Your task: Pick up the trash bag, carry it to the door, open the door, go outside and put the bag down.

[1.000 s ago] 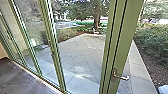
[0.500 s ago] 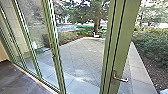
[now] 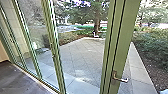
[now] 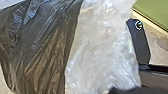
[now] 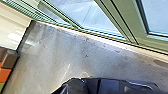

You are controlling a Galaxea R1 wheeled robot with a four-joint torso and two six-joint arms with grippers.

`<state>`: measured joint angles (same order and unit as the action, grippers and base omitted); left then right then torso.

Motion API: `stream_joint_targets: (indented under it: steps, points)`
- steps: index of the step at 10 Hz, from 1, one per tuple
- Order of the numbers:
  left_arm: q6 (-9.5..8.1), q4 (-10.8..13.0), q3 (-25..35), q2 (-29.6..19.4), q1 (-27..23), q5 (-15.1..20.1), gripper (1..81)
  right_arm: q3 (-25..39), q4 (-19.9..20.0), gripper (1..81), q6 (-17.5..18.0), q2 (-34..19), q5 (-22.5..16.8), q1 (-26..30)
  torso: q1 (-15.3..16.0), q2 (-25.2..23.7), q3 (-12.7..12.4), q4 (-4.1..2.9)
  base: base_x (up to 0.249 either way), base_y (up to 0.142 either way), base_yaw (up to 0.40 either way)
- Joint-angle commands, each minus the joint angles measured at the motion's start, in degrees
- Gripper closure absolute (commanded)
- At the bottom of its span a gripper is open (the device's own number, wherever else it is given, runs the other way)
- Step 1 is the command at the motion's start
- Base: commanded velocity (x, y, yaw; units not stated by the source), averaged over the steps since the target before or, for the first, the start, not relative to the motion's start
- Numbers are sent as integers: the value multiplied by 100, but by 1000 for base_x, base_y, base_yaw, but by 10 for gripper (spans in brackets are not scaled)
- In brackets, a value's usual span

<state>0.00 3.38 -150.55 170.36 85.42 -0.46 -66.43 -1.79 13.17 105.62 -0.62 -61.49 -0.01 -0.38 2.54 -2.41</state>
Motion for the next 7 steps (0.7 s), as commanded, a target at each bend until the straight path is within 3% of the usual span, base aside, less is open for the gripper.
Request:
stream_joint_targets:
  steps: [1, 2, 7]
  points:
    - [9, -30, 17, 24, -275, 292, 811, 605, 600, 10, 115, -706, -1070, 1395, 1, -2, 0, 0, 0, 0, 0]
    - [9, -30, 17, 24, -275, 292, 811, 684, 688, 10, 246, -784, -1359, 1746, 1, 0, 0, 0, 0, 0, 0]
    - [-9, -21, 17, 42, -275, 301, 811, 817, 715, 10, 1285, -979, -2012, 3005, 1, 0, 0, 0, 0, 0, 0]
